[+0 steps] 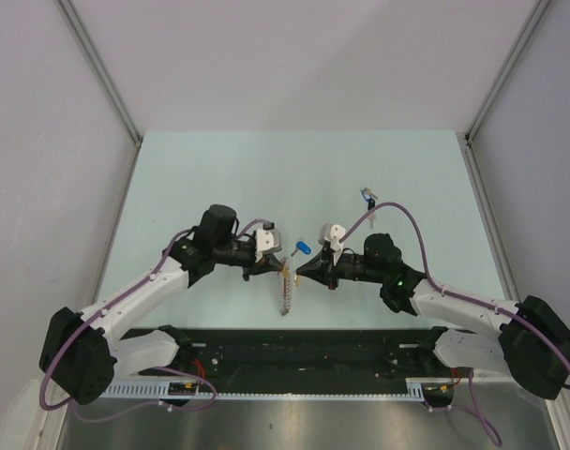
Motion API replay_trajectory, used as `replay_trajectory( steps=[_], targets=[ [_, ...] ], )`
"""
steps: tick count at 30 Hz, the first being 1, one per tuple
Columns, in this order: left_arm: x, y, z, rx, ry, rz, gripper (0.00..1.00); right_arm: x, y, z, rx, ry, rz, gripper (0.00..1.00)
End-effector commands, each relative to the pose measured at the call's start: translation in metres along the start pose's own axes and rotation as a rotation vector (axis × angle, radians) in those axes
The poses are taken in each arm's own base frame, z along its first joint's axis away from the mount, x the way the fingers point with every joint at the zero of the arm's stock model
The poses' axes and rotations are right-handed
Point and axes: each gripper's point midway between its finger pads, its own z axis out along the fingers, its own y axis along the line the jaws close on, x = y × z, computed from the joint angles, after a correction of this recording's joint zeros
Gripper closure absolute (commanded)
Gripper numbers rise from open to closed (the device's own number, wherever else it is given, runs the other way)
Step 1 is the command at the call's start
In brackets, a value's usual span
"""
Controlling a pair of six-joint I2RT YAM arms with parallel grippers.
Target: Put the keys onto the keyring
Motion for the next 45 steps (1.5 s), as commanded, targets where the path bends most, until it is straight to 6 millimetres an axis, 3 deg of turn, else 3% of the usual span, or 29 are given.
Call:
replay_trajectory(
  steps=[1, 7, 45],
  targets=[
    [-0.017, 0.003, -0.002, -0.006, -0.028, 0.107, 0.99, -0.012, -0.001, 0.002, -0.002, -0.043, -0.06, 1.0],
    [-0.016, -0.005, 0.004, 0.015, -0.013, 0.133, 0.99, -0.014, -0.002, 0.0, 0.014, -0.043, -0.078, 1.0],
    [-0.019, -0.01, 0.005, 0.041, -0.029, 0.127, 1.0, -0.004, -0.001, 0.006, 0.02, -0.011, -0.098, 1.0]
  ],
)
